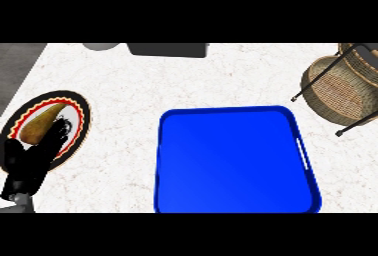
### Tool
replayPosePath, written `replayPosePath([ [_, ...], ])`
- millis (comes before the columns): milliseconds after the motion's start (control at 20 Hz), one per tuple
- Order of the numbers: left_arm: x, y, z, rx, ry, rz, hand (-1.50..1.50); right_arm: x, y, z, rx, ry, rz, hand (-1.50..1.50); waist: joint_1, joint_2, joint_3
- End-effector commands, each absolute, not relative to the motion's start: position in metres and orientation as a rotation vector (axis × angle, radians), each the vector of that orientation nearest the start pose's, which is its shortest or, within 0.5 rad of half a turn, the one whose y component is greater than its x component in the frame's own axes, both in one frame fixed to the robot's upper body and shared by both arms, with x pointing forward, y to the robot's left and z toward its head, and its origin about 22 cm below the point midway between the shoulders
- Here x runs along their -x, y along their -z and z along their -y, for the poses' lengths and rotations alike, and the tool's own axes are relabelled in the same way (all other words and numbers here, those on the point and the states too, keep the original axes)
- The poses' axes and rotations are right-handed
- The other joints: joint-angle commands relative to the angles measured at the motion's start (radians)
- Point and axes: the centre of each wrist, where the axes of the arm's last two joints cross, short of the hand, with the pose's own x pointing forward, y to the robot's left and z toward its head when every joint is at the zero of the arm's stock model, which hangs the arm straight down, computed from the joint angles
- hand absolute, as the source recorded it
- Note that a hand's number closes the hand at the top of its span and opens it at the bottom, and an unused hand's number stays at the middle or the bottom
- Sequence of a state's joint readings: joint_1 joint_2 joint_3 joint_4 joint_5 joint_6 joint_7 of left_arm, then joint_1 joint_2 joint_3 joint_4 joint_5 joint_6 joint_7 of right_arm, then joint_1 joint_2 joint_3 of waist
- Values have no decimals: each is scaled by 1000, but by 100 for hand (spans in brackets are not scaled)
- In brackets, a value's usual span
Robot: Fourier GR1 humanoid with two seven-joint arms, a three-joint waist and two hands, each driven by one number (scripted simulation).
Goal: Pick the squash from the tray and place it in the tiered basket
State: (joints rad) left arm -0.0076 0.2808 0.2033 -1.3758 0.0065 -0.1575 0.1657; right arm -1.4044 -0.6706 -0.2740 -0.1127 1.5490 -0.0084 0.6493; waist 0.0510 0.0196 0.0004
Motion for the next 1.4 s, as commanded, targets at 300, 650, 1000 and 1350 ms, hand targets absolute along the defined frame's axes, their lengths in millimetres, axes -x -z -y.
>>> replayPosePath([
  [300, -230, 8, -349, -240, 111, 1218, 0, -457, -242, 364, 1519, -315, 366, -150, 6, 0, 1],
  [650, -231, 12, -364, -273, 82, 1221, 0, -452, -280, 366, 1666, -134, 653, -150, -19, -8, 0],
  [1000, -216, 14, -371, -279, 81, 1187, 0, -434, -340, 380, 1601, 274, 728, -150, -48, -26, 0],
  [1350, -193, 27, -376, -294, 38, 1155, 0, -412, -357, 394, 1409, 549, 971, -150, -100, -51, 1],
])
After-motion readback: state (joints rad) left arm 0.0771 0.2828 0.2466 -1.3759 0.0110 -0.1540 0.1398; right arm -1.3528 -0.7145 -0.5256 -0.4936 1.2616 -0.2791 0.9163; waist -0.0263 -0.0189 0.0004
